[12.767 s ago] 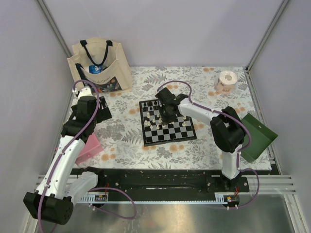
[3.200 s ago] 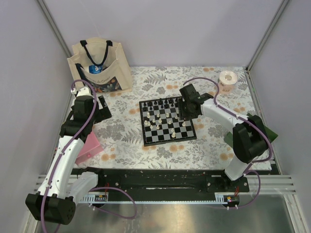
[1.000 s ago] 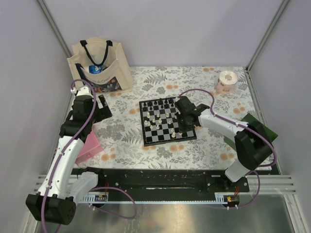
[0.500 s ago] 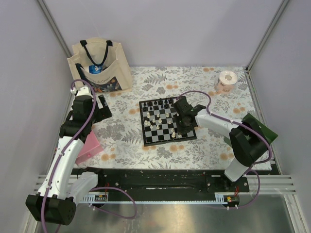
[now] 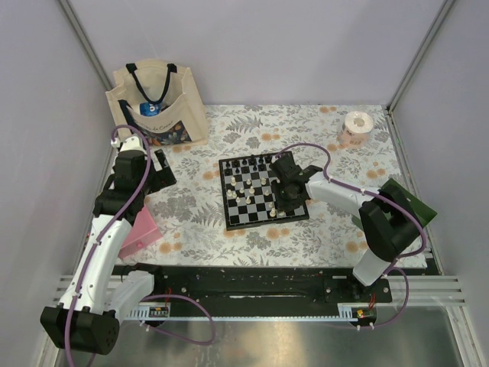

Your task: Set up the chess pieces on the board

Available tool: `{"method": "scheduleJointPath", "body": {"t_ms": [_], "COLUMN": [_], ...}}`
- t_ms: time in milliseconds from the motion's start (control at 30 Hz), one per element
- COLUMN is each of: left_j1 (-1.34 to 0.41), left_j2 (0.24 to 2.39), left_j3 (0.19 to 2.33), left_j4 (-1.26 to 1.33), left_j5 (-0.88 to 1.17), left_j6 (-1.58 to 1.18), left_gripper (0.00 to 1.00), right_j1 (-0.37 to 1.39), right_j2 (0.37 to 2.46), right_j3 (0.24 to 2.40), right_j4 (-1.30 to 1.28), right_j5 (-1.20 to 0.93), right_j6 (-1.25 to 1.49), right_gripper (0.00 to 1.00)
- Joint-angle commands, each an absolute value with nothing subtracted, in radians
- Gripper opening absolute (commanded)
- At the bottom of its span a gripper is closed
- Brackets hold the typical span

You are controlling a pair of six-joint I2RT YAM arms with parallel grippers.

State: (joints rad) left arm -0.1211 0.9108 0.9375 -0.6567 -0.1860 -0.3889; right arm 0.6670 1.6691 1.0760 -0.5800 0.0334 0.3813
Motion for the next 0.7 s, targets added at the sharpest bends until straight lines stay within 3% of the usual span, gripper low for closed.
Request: {"method": "scheduleJointPath", "body": {"t_ms": [0, 400, 667], "left_j1": [-0.117, -0.117, -0.117], "left_j2": [0.896, 0.891, 0.884], "left_j3": [0.927, 0.927, 0.925], "left_j4": [-0.614, -0.617, -0.615], "left_j5": [-0.169, -0.175, -0.170], "left_j6": [-0.383, -0.383, -0.383], "left_gripper": [0.99, 0.99, 0.99], "right_j1": [0.678, 0.678, 0.657], "right_j2": [1.666, 1.580, 1.428], "right_j3": [1.086, 1.111, 1.130], "right_j4": [-0.577, -0.609, -0.603], "right_j5": [0.032, 0.080, 0.138], "right_j6": [0.379, 0.364, 0.327], "right_gripper": [0.36, 0.46, 0.47]}}
